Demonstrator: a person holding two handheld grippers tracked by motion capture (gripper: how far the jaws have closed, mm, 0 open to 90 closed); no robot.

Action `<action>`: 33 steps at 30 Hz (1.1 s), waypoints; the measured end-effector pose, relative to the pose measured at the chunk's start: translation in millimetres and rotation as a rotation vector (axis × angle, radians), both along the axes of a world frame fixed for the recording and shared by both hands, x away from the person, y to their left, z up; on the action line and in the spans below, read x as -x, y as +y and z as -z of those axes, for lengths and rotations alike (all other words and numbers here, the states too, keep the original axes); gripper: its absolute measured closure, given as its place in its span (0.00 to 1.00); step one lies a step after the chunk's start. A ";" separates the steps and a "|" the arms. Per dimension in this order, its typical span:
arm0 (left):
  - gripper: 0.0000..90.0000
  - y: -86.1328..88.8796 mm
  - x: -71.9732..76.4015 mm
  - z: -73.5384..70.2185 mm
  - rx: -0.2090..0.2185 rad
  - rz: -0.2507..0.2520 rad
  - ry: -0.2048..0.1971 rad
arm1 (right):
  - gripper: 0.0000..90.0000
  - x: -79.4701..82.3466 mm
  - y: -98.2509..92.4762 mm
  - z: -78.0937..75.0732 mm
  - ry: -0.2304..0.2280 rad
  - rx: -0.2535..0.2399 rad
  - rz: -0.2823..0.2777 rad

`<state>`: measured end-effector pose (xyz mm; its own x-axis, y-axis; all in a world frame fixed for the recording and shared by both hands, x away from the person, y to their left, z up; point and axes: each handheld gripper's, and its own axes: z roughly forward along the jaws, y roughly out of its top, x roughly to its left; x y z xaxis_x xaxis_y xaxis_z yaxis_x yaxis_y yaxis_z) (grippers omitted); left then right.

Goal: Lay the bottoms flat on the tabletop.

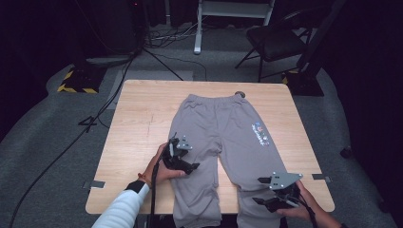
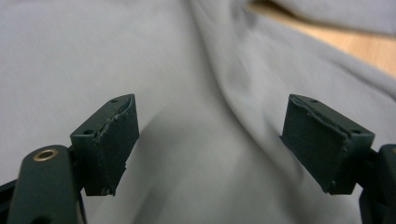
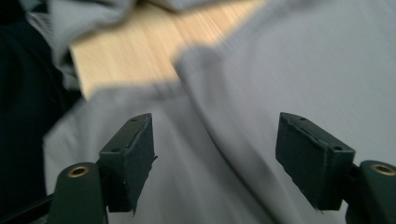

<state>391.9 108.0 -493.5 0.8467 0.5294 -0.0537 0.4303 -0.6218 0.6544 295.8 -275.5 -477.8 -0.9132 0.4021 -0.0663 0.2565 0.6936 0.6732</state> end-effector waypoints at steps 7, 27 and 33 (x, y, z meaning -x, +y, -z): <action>0.19 3.7 6.5 3.2 -0.024 -0.010 -0.010 | 0.27 22.0 -20.7 13.0 0.014 0.029 0.094; 0.18 59.8 43.7 -17.5 -0.037 -0.069 -0.097 | 0.28 -29.3 -85.3 -32.8 -0.090 -0.071 0.292; 0.20 89.2 49.6 -12.6 -0.059 -0.145 -0.099 | 0.28 -61.8 -115.9 -4.8 -0.018 -0.078 0.422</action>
